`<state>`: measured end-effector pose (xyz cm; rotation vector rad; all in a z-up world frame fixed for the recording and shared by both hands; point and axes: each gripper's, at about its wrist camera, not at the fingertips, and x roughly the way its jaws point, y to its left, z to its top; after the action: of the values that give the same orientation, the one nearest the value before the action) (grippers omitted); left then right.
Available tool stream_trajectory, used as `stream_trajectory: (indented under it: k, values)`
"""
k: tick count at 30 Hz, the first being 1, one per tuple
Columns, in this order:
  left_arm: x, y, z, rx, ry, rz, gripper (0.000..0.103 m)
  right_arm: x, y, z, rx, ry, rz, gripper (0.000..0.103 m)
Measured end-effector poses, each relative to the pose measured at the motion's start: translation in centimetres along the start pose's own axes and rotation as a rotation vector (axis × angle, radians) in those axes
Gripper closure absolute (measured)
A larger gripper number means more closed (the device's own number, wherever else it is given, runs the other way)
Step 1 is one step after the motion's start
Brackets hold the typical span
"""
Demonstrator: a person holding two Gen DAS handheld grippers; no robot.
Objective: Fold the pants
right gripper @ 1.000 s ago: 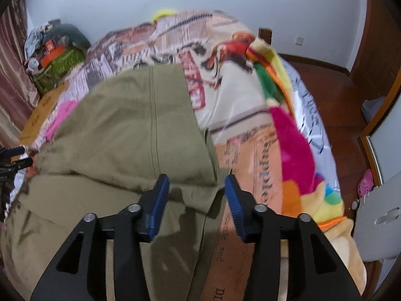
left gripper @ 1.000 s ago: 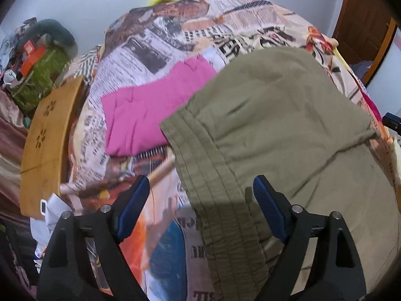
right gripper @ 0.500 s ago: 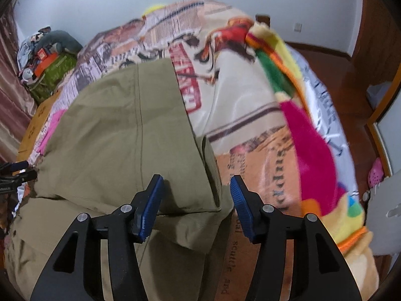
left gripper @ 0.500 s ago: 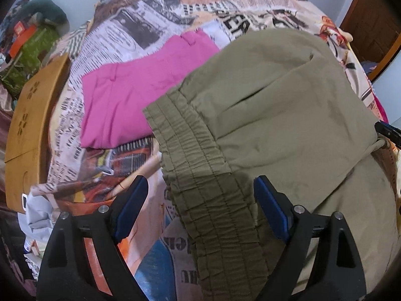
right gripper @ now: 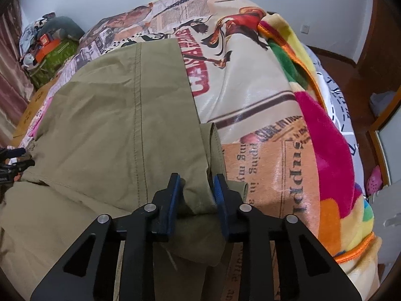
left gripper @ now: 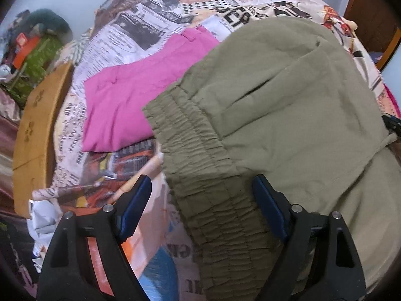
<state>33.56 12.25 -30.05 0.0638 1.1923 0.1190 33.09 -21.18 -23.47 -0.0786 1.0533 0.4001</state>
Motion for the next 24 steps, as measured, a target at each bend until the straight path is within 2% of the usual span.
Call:
stream_trajectory:
  k: [6,11,16,21,24]
  values:
    - [0.5,1.1,-0.2,-0.031,-0.002,-0.009,0.018,0.3,1.0,0.0,-0.059,-0.004,-0.056,0.083]
    - [0.4,0.6,-0.6,-0.013,-0.021,0.011,0.017,1.0,0.6,0.2,-0.049,0.035,-0.038,0.084]
    - [0.5,1.4,-0.5,-0.034,-0.020,-0.030,0.015,0.8,0.3,0.5,-0.044,0.068,-0.017,0.084]
    - [-0.9,1.9,-0.2,-0.068,-0.026,-0.055,0.015,-0.7,-0.1,0.9,-0.014,0.071,-0.021,0.073]
    - [-2.0,2.2,0.1,-0.077,-0.045,-0.036,0.015,-2.3,0.1,1.4,-0.008,0.040,-0.028,0.065]
